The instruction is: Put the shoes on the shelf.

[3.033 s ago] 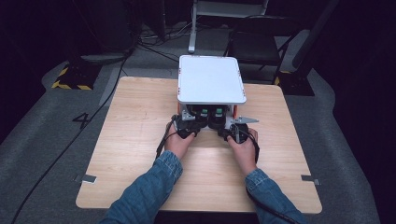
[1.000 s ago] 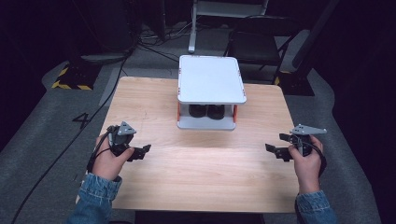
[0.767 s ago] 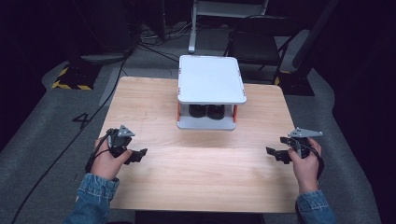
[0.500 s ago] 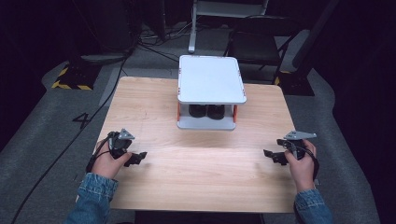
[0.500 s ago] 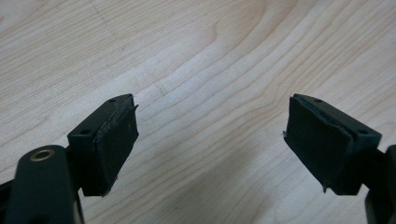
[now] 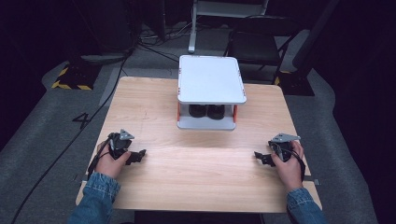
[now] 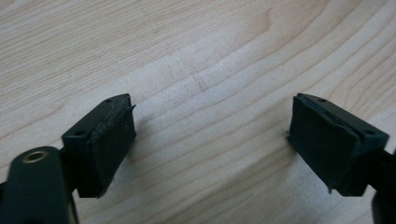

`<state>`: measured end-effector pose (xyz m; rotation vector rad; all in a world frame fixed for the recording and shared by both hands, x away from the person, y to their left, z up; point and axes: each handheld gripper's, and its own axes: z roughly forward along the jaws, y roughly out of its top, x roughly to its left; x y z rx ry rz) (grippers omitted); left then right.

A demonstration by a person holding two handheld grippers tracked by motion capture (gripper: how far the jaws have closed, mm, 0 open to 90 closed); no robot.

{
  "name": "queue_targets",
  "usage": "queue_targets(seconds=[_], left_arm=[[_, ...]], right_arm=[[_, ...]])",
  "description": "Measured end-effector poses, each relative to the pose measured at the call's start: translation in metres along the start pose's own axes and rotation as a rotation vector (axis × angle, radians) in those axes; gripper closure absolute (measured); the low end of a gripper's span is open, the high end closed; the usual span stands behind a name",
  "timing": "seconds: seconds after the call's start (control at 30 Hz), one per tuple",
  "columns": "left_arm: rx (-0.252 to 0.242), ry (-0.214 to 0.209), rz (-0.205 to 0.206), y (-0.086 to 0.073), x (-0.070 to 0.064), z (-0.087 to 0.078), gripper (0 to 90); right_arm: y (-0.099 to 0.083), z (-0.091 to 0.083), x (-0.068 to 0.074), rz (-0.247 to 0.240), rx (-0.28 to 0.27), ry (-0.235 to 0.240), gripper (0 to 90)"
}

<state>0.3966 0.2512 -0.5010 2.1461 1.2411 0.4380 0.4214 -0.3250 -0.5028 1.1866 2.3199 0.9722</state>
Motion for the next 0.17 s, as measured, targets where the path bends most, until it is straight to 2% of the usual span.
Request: queue_targets(seconds=[0.03, 0.07, 0.1, 0.17], left_arm=[[-0.017, -0.003, 0.007, -0.0009, 0.0020, 0.0033, 9.6], [-0.021, -0.004, 0.003, -0.0014, 0.0022, 0.0050, 3.2], [-0.015, 0.000, 0.000, -0.0006, 0.0025, 0.0056, 0.1], [-0.014, -0.003, -0.005, -0.0008, 0.0021, 0.0055, 0.2]], right_arm=[[0.0001, 0.0032, 0.0011, 0.019, -0.010, -0.018, 3.9], [0.0027, 0.0069, 0.0004, 0.016, 0.008, -0.025, 0.0], [0.0031, 0.0074, 0.0000, 0.021, 0.009, -0.022, 0.0], [0.0035, 0.0079, 0.0000, 0.024, 0.009, -0.023, 0.0]])
